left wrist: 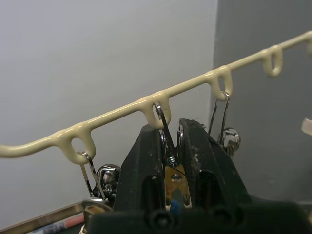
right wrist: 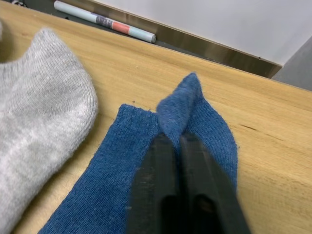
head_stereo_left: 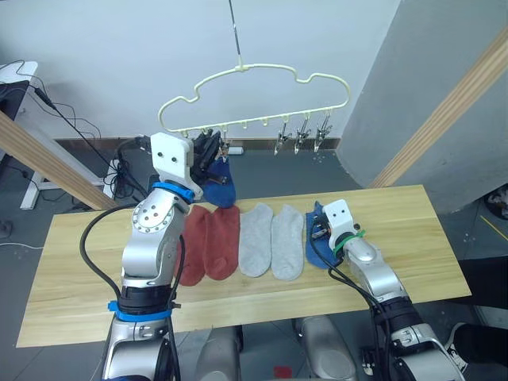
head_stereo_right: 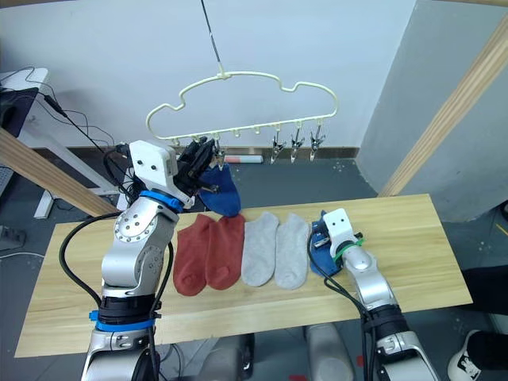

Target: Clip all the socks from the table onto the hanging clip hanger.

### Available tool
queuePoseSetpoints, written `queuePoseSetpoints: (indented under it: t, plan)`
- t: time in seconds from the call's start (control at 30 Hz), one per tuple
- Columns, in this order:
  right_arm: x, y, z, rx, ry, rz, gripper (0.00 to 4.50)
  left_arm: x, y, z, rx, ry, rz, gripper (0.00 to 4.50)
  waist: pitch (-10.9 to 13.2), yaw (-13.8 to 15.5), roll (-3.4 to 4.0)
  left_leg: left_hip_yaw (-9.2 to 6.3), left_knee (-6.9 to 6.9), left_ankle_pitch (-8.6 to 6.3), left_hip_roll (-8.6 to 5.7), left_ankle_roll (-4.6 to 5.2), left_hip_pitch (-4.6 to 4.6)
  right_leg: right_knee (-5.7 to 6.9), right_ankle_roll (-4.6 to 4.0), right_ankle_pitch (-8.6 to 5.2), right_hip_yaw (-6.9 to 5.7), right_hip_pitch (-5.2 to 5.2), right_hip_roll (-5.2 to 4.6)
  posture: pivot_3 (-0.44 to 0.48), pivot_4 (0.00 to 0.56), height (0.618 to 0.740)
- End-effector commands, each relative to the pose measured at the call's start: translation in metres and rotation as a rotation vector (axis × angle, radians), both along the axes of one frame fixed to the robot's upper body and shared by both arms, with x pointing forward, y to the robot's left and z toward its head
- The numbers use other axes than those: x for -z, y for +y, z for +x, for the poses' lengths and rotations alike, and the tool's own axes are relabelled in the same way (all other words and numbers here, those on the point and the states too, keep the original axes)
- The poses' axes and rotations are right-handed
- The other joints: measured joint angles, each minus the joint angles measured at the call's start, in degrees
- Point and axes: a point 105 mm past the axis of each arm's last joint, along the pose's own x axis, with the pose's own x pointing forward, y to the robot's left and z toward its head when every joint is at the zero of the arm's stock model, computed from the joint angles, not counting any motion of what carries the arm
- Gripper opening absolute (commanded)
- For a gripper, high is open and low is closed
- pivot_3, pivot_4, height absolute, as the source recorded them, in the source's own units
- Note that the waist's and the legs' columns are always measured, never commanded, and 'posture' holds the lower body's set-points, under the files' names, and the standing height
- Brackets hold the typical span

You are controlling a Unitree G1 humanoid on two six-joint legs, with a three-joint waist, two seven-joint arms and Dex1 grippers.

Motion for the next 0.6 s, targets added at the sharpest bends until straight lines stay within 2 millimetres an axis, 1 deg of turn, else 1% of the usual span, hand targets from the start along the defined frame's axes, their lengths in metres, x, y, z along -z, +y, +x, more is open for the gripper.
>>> queuePoseSetpoints:
  t: [0.03,0.1,0.23,0.4,0.47,0.5,0.6]
  plan:
    - [-0.005,-0.001,-0.003,-0.010,-0.020,-0.013,0.00,-0.022,-0.004,-0.010,0.060,-0.071,0.010,0.24,0.00,0.01,0.00,0.00,0.00,0.00,0.00,0.00,-0.01,0.00,0.00,0.00,0.00,0.00,0.00,-0.218,0.340,0.733]
    - [-0.015,0.003,-0.005,-0.049,-0.061,-0.031,0.00,-0.024,-0.004,-0.010,0.084,-0.060,0.005,0.24,0.00,0.07,0.00,-0.01,0.00,0.00,0.00,0.00,-0.02,-0.02,0.00,0.00,0.00,0.00,0.00,-0.216,0.340,0.733]
    - [-0.046,0.018,-0.012,-0.160,-0.184,-0.084,0.00,-0.030,-0.007,-0.011,0.136,-0.052,0.004,0.24,0.01,0.01,0.01,0.00,-0.01,0.00,-0.02,0.00,-0.07,-0.08,0.00,0.00,0.01,-0.02,-0.01,-0.215,0.338,0.733]
    - [-0.088,0.044,-0.025,-0.346,-0.384,-0.202,0.00,-0.037,-0.009,-0.014,0.196,-0.037,0.006,0.24,0.01,0.00,0.01,-0.02,-0.03,0.00,0.00,0.00,-0.08,-0.10,0.01,0.00,-0.03,-0.04,0.01,-0.219,0.339,0.733]
    - [-0.103,0.067,-0.031,-0.432,-0.459,-0.219,0.00,-0.039,-0.009,-0.015,0.217,-0.029,0.018,0.24,0.03,-0.01,0.00,-0.02,-0.03,0.00,-0.01,0.00,-0.08,-0.13,0.01,0.00,-0.02,-0.04,0.00,-0.222,0.341,0.733]
    - [-0.107,0.073,-0.032,-0.455,-0.480,-0.221,0.00,-0.039,-0.009,-0.016,0.222,-0.025,0.020,0.24,0.03,-0.02,0.01,-0.01,-0.03,0.00,0.00,0.00,-0.08,-0.15,0.01,0.00,-0.03,-0.04,0.00,-0.222,0.341,0.733]
    - [-0.121,0.105,-0.037,-0.534,-0.559,-0.222,0.00,-0.040,-0.013,-0.017,0.249,-0.011,0.017,0.24,0.03,-0.02,0.00,-0.02,-0.03,0.00,0.02,-0.01,-0.08,-0.15,0.01,0.00,-0.04,-0.05,0.01,-0.223,0.338,0.733]
